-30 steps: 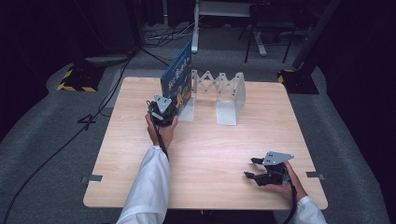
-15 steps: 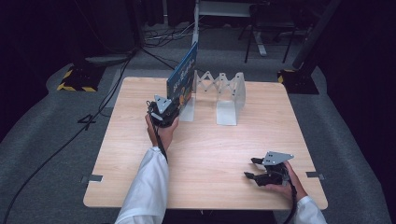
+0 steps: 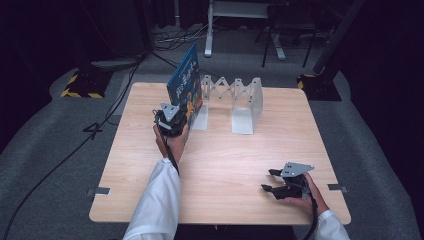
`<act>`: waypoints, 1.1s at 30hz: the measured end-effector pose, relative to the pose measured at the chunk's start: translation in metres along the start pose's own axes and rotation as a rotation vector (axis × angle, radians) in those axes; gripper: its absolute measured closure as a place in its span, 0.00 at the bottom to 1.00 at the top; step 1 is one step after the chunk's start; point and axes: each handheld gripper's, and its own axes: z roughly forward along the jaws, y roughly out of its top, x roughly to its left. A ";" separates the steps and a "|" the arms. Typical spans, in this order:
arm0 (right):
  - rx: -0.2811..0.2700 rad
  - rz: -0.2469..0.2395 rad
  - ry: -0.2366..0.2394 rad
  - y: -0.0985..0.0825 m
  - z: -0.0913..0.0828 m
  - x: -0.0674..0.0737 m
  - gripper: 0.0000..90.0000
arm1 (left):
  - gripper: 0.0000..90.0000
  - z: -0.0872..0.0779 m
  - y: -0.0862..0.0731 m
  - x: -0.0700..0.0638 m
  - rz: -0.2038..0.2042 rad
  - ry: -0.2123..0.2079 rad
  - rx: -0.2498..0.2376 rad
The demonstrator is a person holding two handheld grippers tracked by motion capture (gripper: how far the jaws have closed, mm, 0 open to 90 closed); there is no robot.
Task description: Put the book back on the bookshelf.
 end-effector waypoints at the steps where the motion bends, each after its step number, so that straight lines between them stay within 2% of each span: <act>1: -0.002 0.000 0.001 0.000 0.000 0.000 0.37 | 0.85 0.000 0.000 0.001 0.000 -0.004 0.002; 4: -0.002 0.000 0.001 0.000 0.000 0.000 0.37 | 0.75 0.000 0.000 0.002 0.013 0.012 0.007; 6: -0.002 0.000 0.001 0.000 0.000 0.000 0.37 | 0.75 -0.002 0.000 0.003 0.003 0.005 -0.001; 10: -0.002 0.000 0.000 0.000 0.000 0.000 0.37 | 0.68 -0.004 0.001 0.002 0.023 0.005 -0.008; 11: -0.002 0.001 -0.001 0.000 0.000 0.000 0.37 | 0.68 -0.005 0.002 0.001 0.033 -0.009 -0.005; 15: -0.002 0.001 0.000 0.000 0.000 0.000 0.37 | 0.63 -0.006 0.001 0.002 0.033 -0.016 -0.005; 17: -0.002 0.002 -0.001 0.000 0.000 0.000 0.37 | 0.63 -0.007 0.001 0.003 0.031 -0.017 -0.001; 19: -0.003 0.003 -0.001 0.000 0.000 0.000 0.36 | 0.62 -0.008 0.002 0.004 0.057 -0.026 0.013; 23: -0.002 0.001 -0.001 -0.001 0.000 0.000 0.35 | 0.59 -0.010 0.004 0.006 0.054 -0.044 0.013; 24: -0.001 0.002 -0.001 -0.001 0.000 0.000 0.35 | 0.56 -0.011 0.005 0.008 0.060 -0.059 0.023; 25: -0.001 0.004 -0.003 -0.001 0.000 0.000 0.34 | 0.56 -0.012 0.005 0.009 0.069 -0.056 0.030; 27: -0.001 0.003 -0.003 -0.001 0.000 0.000 0.34 | 0.53 -0.013 0.006 0.012 0.066 -0.074 0.040; 30: 0.000 0.002 -0.004 -0.001 0.000 0.000 0.34 | 0.52 -0.014 0.006 0.015 0.070 -0.079 0.050; 33: 0.000 0.004 -0.006 0.000 0.000 0.000 0.33 | 0.45 -0.016 0.007 0.017 0.076 -0.085 0.066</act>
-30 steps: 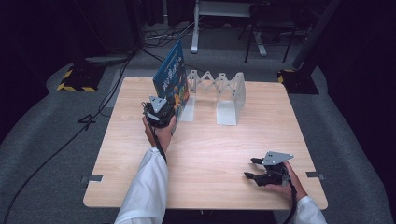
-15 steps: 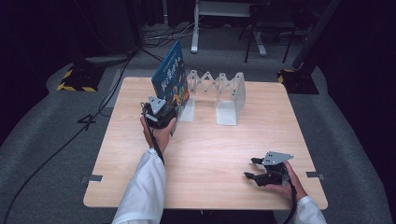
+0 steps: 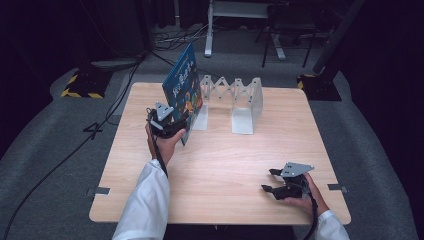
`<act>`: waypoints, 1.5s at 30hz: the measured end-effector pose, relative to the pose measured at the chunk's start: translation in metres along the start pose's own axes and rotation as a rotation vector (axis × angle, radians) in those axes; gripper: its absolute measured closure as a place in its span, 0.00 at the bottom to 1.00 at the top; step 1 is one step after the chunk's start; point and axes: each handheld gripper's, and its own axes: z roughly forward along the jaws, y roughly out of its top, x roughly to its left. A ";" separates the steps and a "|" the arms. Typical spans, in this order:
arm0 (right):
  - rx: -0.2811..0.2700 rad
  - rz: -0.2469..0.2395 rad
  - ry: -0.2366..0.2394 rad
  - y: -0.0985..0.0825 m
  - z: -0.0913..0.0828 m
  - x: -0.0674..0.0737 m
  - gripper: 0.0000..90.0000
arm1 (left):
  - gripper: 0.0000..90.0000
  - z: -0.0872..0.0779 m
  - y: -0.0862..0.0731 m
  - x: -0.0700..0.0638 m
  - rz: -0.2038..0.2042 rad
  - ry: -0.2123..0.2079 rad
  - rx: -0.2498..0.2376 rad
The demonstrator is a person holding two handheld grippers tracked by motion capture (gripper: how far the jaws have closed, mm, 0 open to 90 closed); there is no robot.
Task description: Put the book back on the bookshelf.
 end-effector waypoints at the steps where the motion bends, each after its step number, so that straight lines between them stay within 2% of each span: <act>1: 0.000 -0.001 -0.001 0.000 0.000 0.000 0.33 | 0.43 -0.002 0.001 0.000 0.005 -0.010 0.006; 2: 0.000 0.000 0.000 0.000 0.000 0.000 0.33 | 0.42 -0.003 0.001 0.000 0.011 -0.003 0.009; 7: -0.001 0.000 -0.003 0.000 0.000 0.000 0.33 | 0.41 -0.005 0.004 0.001 0.021 -0.020 0.011; 8: 0.002 0.003 -0.006 0.000 0.000 0.000 0.32 | 0.42 -0.005 0.004 0.001 0.028 -0.035 0.014; 12: 0.004 0.003 -0.006 0.000 0.000 0.000 0.32 | 0.42 -0.006 0.005 0.001 0.044 -0.037 0.021; 23: 0.005 0.005 -0.013 0.000 0.000 0.000 0.29 | 0.33 -0.014 0.008 0.006 0.076 -0.077 0.061; 27: 0.008 0.009 -0.027 0.000 0.000 0.001 0.27 | 0.31 -0.017 0.009 0.008 0.110 -0.100 0.091; 34: 0.009 0.010 -0.036 0.000 0.000 0.001 0.25 | 0.29 -0.023 0.009 0.009 0.141 -0.136 0.116; 36: 0.010 0.012 -0.040 0.000 0.000 0.001 0.25 | 0.28 -0.025 0.007 0.010 0.160 -0.135 0.123; 40: 0.011 0.006 -0.047 0.001 0.000 0.002 0.26 | 0.27 -0.029 0.004 0.011 0.172 -0.139 0.143; 42: 0.011 0.008 -0.047 0.001 0.000 0.002 0.26 | 0.27 -0.030 0.002 0.010 0.188 -0.126 0.150; 45: 0.014 0.015 -0.050 0.001 0.000 0.001 0.25 | 0.27 -0.033 -0.001 0.010 0.203 -0.143 0.173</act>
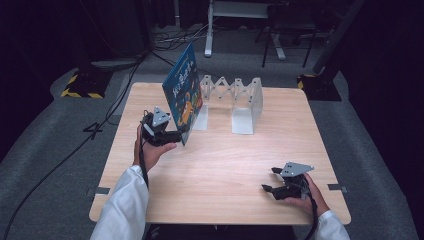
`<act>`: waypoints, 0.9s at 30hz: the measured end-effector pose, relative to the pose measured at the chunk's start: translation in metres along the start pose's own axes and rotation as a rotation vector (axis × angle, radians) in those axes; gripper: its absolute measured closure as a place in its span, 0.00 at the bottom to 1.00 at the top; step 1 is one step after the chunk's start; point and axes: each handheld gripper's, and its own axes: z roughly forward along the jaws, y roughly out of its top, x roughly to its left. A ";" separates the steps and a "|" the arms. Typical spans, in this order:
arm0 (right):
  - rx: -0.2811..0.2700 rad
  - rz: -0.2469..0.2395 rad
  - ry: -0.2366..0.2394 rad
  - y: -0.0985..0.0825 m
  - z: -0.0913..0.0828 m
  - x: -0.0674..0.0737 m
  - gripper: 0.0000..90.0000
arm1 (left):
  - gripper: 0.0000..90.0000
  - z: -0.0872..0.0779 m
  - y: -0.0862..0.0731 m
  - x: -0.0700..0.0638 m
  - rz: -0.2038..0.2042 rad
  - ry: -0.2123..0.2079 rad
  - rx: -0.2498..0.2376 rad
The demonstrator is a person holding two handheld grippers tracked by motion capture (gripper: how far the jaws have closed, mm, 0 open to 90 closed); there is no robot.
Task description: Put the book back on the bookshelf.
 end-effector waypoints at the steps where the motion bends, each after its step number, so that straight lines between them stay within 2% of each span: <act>1: 0.001 0.003 0.000 0.000 0.000 0.000 0.25 | 0.27 0.000 -0.001 0.000 0.002 -0.007 0.003; 4: 0.003 0.007 0.000 0.000 0.000 0.000 0.25 | 0.25 -0.002 -0.003 -0.001 0.002 -0.018 0.009; 7: 0.004 0.007 -0.004 0.000 0.000 0.000 0.23 | 0.24 -0.004 -0.006 -0.002 0.031 -0.013 0.021; 9: 0.004 0.015 -0.002 -0.001 0.000 -0.001 0.22 | 0.24 -0.008 -0.009 -0.002 0.040 -0.022 -0.001; 12: 0.005 0.022 0.004 -0.001 0.001 -0.001 0.21 | 0.23 -0.011 -0.015 0.000 0.037 -0.037 0.018; 13: 0.006 0.028 0.004 -0.001 0.001 -0.001 0.20 | 0.22 -0.013 -0.019 -0.001 0.059 -0.027 0.035; 14: 0.008 0.035 0.008 -0.001 0.002 -0.001 0.20 | 0.22 -0.014 -0.021 -0.001 0.061 -0.043 0.037; 18: 0.010 0.048 0.006 -0.001 0.002 -0.002 0.18 | 0.22 -0.019 -0.030 -0.002 0.081 -0.062 0.054; 23: 0.013 0.060 0.001 -0.004 -0.001 -0.002 0.18 | 0.22 -0.022 -0.039 -0.004 0.100 -0.074 0.088; 27: 0.014 0.068 -0.007 -0.007 -0.005 -0.002 0.18 | 0.22 -0.025 -0.048 -0.010 0.135 -0.078 0.124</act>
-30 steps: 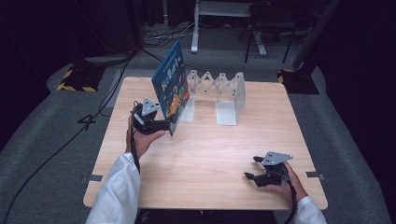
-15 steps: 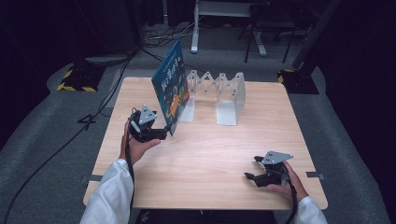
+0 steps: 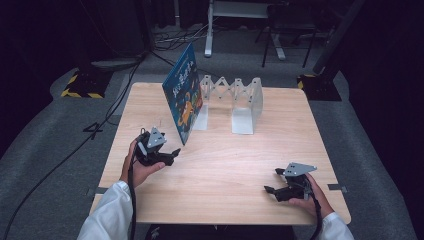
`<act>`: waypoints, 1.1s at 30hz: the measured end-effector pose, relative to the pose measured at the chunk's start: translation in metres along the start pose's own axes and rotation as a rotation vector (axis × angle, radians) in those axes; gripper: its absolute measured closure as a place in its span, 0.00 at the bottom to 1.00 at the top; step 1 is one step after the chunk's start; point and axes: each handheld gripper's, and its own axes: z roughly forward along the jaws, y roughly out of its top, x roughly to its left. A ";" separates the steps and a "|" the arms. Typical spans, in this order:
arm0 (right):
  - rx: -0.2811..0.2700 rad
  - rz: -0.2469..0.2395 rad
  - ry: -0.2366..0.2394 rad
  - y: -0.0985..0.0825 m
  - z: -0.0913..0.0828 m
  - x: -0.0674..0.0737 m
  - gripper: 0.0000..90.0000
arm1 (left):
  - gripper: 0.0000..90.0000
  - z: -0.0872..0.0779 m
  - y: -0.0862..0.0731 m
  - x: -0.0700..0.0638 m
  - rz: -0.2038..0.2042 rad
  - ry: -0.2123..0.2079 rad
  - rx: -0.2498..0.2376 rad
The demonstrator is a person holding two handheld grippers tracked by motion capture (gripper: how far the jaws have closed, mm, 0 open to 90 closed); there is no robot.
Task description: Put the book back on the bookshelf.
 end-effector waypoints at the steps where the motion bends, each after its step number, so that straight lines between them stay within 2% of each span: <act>1: 0.000 0.001 -0.001 0.000 0.000 0.000 0.18 | 0.22 -0.001 -0.004 -0.002 0.010 -0.015 0.008; 2: 0.000 0.003 -0.003 -0.001 -0.001 0.000 0.18 | 0.21 -0.001 -0.004 -0.002 0.010 -0.015 0.008; 7: -0.001 0.008 -0.028 -0.003 -0.004 0.001 0.18 | 0.22 -0.004 -0.017 -0.015 0.072 -0.017 0.049; 11: 0.001 0.027 -0.037 -0.006 -0.007 0.001 0.18 | 0.22 -0.005 -0.027 -0.023 0.092 -0.009 0.081; 13: 0.002 0.033 -0.045 -0.008 -0.009 0.001 0.18 | 0.22 -0.006 -0.033 -0.026 0.082 -0.031 0.080; 15: -0.001 0.040 -0.050 -0.010 -0.011 0.001 0.18 | 0.22 -0.005 -0.038 -0.029 0.087 -0.037 0.100; 18: 0.001 0.049 -0.062 -0.013 -0.014 0.001 0.18 | 0.21 -0.004 -0.047 -0.032 0.093 -0.039 0.123; 25: -0.001 0.069 -0.079 -0.020 -0.022 0.000 0.18 | 0.21 -0.009 -0.059 -0.035 0.081 -0.051 0.123; 33: 0.001 0.084 -0.098 -0.027 -0.030 -0.003 0.18 | 0.21 -0.016 -0.072 -0.037 0.082 -0.054 0.152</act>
